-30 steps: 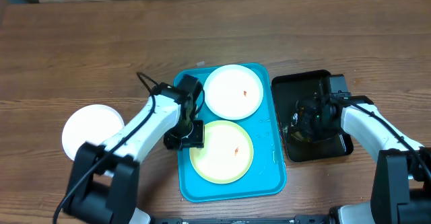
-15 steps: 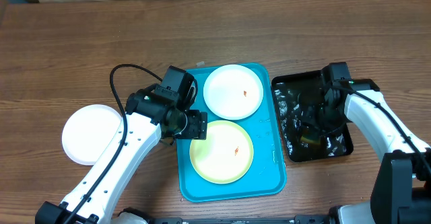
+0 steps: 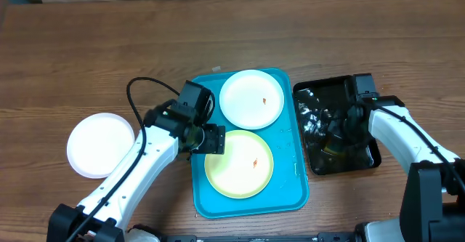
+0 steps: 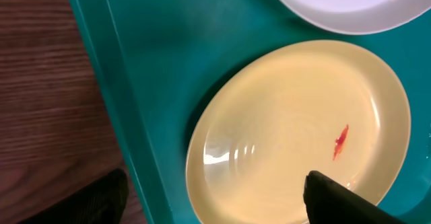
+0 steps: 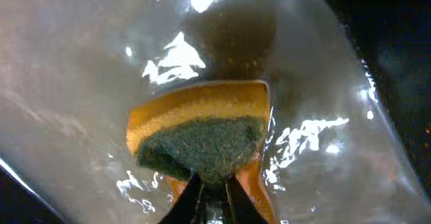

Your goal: Clean dirty plates on tray and stack at the side

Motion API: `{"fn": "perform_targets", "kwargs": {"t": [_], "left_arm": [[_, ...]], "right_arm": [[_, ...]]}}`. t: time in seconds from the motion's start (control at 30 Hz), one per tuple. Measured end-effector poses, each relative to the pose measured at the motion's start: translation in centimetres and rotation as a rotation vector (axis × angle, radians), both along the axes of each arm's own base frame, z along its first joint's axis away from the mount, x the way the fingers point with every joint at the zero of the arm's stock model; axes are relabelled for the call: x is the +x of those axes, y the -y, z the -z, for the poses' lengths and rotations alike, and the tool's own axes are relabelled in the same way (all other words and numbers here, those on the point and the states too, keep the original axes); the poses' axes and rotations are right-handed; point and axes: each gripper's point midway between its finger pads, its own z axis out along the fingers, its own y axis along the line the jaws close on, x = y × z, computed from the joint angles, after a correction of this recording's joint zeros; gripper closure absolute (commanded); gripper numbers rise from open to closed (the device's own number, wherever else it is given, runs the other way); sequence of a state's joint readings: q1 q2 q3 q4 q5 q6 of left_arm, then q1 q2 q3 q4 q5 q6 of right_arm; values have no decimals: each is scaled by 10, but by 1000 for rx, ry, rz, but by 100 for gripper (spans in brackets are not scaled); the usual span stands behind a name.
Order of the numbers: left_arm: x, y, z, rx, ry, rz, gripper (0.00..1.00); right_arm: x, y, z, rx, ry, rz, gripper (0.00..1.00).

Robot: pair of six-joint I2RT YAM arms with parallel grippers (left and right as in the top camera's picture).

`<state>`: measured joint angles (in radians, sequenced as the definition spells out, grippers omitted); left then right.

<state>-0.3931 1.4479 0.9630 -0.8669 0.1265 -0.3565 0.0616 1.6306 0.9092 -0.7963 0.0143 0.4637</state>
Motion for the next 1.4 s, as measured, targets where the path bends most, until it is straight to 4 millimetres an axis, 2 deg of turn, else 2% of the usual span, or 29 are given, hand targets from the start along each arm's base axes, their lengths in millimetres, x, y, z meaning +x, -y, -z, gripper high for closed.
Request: {"fn": "perform_targets", "kwargs": {"t": [0.03, 0.07, 0.1, 0.13, 0.17, 0.27, 0.43, 0.47, 0.53, 0.73, 0.77, 0.83, 0.93, 1.0, 1.13, 1.23, 1.4], "left_arm": [[0, 0, 4, -1, 2, 0, 14], [-2, -1, 8, -1, 1, 0, 14], [-3, -1, 13, -1, -1, 0, 14], [-5, -1, 18, -4, -3, 1, 14], [-7, -1, 21, -7, -5, 2, 14], [-12, 1, 33, -31, -10, 7, 20], [-11, 8, 42, -75, 8, 15, 41], [-13, 8, 43, -79, 5, 15, 46], [-16, 8, 46, -79, -4, 16, 48], [-27, 3, 55, -69, -36, 17, 41], [-28, 3, 56, -67, -40, 17, 42], [-32, 1, 59, -63, -51, 16, 51], [-37, -2, 64, -53, -63, 14, 78], [-38, -3, 65, -49, -62, 15, 96], [-36, -2, 66, -52, -54, 22, 96], [-36, -1, 65, -56, -55, 10, 96], [-36, 4, 64, -90, -72, -34, 96]], "right_arm": [[0, 0, 0, 0, -1, 1, 93], [-1, 0, 0, 0, -3, 2, 83], [-1, 0, 0, 0, -5, 3, 67], [-2, 0, 0, 0, -8, 4, 61], [-3, 0, 0, 1, -12, 4, 61], [-7, -2, 1, 12, -28, 6, 76], [-6, -5, 3, 29, -20, 3, 96], [-6, -5, 4, 30, -17, 5, 96], [-6, -5, 5, 34, -13, 3, 96], [-9, -6, 6, 35, -22, -1, 96], [-11, -5, 5, 33, -36, -4, 96], [-15, -5, 2, 32, -56, -17, 96], [-22, -5, -11, 30, -90, -32, 96], [-16, -6, -27, 34, -59, -39, 96], [-2, -14, -66, 63, 64, -74, 96], [-3, -27, -93, 89, 144, -118, 96], [-16, -64, -112, 162, 188, -239, 96]]}}
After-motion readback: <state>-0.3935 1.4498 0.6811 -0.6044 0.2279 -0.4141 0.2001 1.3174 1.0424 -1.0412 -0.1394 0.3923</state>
